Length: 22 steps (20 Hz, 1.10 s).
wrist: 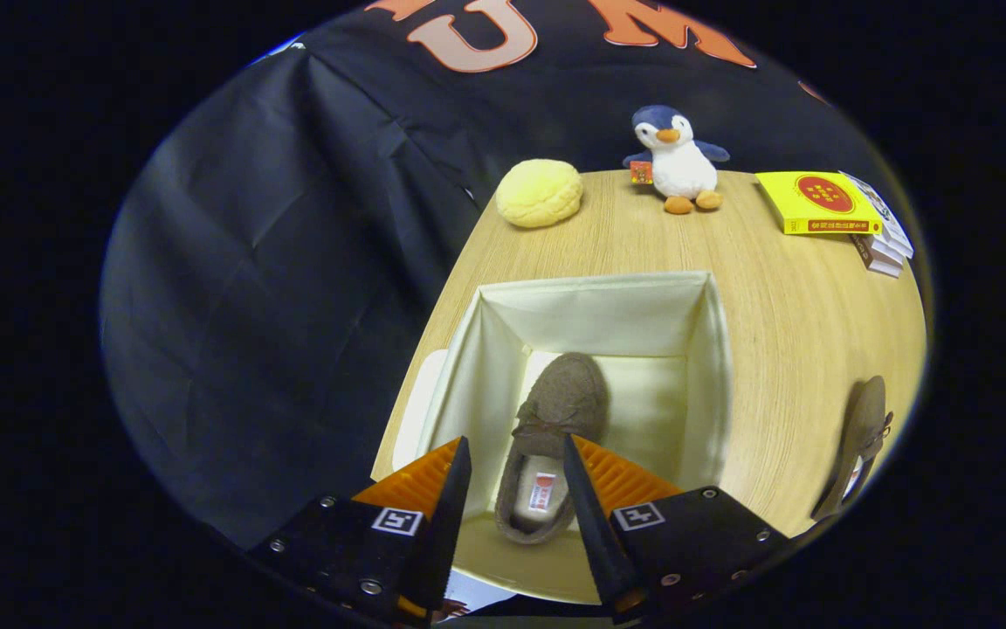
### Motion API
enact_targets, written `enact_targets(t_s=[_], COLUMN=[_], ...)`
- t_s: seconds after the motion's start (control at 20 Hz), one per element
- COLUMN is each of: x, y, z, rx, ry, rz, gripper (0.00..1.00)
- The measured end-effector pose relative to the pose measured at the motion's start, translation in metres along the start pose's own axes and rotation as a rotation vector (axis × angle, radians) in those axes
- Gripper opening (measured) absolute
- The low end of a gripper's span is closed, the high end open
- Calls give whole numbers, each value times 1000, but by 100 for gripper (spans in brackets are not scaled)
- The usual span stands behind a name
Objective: Open the storage box then place both shoes into the box .Put the left shoe in first, then the right shoe, with the right side of both shoes facing outward in a uniform manner.
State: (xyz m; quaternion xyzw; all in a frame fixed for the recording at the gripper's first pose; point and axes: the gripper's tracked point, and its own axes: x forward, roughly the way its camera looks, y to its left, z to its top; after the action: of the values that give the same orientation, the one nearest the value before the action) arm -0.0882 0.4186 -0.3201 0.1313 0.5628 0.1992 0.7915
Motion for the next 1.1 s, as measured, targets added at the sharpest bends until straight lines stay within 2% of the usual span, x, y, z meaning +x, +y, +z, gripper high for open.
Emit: enact_targets(t_s=[0.05,0.25,0.35,0.5,0.75,0.9,1.1], x=[-9,-46,-62,-85,-124,-135,-141], y=[-11,-68,-103,-141,-239,-290,-347], z=[4,14,15,10,1,-19,-57], rx=[-3,15,45,122,139,152,88], ry=[-20,-110,-137,-157,-192,-169,-100], rz=[-7,-59,-86,-63,-168,-219,-288], gripper=[72,85,88,91,92,92,87])
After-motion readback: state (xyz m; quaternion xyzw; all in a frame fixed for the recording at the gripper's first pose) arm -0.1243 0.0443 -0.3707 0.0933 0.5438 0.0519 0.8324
